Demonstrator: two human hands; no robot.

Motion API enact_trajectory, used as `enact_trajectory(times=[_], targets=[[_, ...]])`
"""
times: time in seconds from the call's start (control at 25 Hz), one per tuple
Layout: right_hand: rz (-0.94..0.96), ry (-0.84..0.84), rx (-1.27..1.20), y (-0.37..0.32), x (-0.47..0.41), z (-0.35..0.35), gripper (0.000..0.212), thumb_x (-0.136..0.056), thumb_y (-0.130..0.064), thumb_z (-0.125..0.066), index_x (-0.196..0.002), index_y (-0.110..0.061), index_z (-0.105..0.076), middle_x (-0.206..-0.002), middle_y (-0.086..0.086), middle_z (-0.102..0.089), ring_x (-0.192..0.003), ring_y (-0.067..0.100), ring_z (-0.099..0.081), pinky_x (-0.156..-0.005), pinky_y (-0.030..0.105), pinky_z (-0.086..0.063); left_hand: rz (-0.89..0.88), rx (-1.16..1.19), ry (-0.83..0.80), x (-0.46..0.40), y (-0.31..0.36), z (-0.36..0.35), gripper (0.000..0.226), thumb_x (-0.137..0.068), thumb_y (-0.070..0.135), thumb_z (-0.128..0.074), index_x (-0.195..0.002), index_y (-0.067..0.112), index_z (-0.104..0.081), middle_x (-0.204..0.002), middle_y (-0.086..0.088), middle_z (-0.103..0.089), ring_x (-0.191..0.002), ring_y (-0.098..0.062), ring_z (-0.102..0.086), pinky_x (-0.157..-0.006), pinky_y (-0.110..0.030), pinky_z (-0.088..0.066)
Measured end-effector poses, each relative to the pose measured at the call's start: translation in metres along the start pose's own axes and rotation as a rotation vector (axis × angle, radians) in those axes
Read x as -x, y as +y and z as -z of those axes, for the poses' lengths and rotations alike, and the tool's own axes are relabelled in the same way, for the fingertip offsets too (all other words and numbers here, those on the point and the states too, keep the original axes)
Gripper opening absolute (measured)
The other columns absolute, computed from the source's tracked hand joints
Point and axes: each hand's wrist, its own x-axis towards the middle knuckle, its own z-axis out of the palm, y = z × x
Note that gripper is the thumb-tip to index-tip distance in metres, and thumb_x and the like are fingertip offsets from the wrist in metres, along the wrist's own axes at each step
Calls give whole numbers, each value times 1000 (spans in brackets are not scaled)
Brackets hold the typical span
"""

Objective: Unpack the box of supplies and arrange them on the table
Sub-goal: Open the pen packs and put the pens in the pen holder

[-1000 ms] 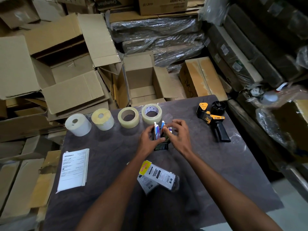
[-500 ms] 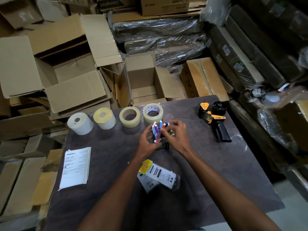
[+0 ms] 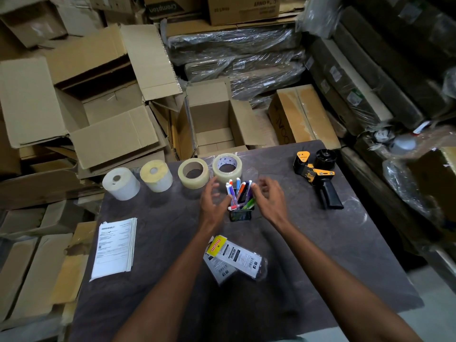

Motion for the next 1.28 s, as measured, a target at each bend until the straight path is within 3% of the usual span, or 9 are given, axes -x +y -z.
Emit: enact_trajectory(times=[0.12,0.24,0.44,0.6,0.72,0.88,1.0,1.16,1.28], targets=[[181,-184,141,-11,-4,-4,32,-98,-33,-57,-129,-28,-60,-122,-4,-54,-113,12,-46,-95,29,-43,-72,-76,-67,-5,7,-1,39,-87,13,-71,-124,24,-65,-116,6,-69,-103,-9,-66,-81,-23,-55],[139,-85,147,-2,-6,-10,20,-90,-29,-64,-109,-26,-68,-107,-3,-61,-106,18,-56,-89,32,-46,-87,-108,29,0,4,-1,19,-88,11,-70,-103,22,-71,-96,7,-74,-82,1,-68,-68,-24,-56],[91,-34,50,0,-5,-4,26,-100,-42,-50,-105,-24,-67,-97,-8,-62,-94,12,-59,-86,41,-53,-13,-40,52,4,-2,5,34,-89,25,-73,-121,25,-62,-105,11,-68,-86,-2,-67,-64,-11,-52],[-50,-54,-107,4,1,-4,46,-105,-49,-32,-102,-19,-66,-98,0,-69,-93,15,-64,-83,43,-55,48,5,53,10,-14,5,15,-97,34,-59,-110,29,-65,-99,7,-72,-86,-14,-71,-70,-35,-59],[-185,-41,-250,12,9,-6,48,-104,-54,-27,-107,-26,-66,-109,0,-69,-104,15,-64,-89,40,-53,98,50,103,18,-24,9,13,-101,26,-53,-100,27,-67,-88,2,-73,-75,-16,-69,-64,-32,-56],[-382,21,-367,32,44,-10,32,-106,-36,-38,-95,-23,-65,-94,0,-65,-90,21,-60,-76,34,-49,137,22,87,40,-44,18,22,-103,20,-49,-94,22,-68,-81,-3,-71,-71,-20,-67,-63,-30,-53],[-374,-153,-153,49,81,-15,8,-95,-29,-62,-90,-23,-64,-85,-1,-67,-83,22,-64,-71,34,-52,175,5,123,59,-61,26,23,-102,21,-51,-88,26,-68,-81,-2,-71,-73,-20,-67,-64,-32,-55],[-28,-546,342,53,118,-25,63,-67,-66,-73,-119,-32,-62,-113,-6,-58,-106,12,-51,-91,32,-48,117,-90,287,84,-73,39,19,-97,22,-53,-88,29,-67,-77,6,-69,-72,-13,-66,-64,-29,-52],[60,-578,470,52,132,-34,72,-70,-59,-67,-136,-36,-50,-126,-1,-48,-121,20,-44,-104,39,-41,166,-161,362,103,-75,44,13,-92,19,-57,-94,31,-63,-90,7,-66,-80,-12,-64,-69,-30,-50]])
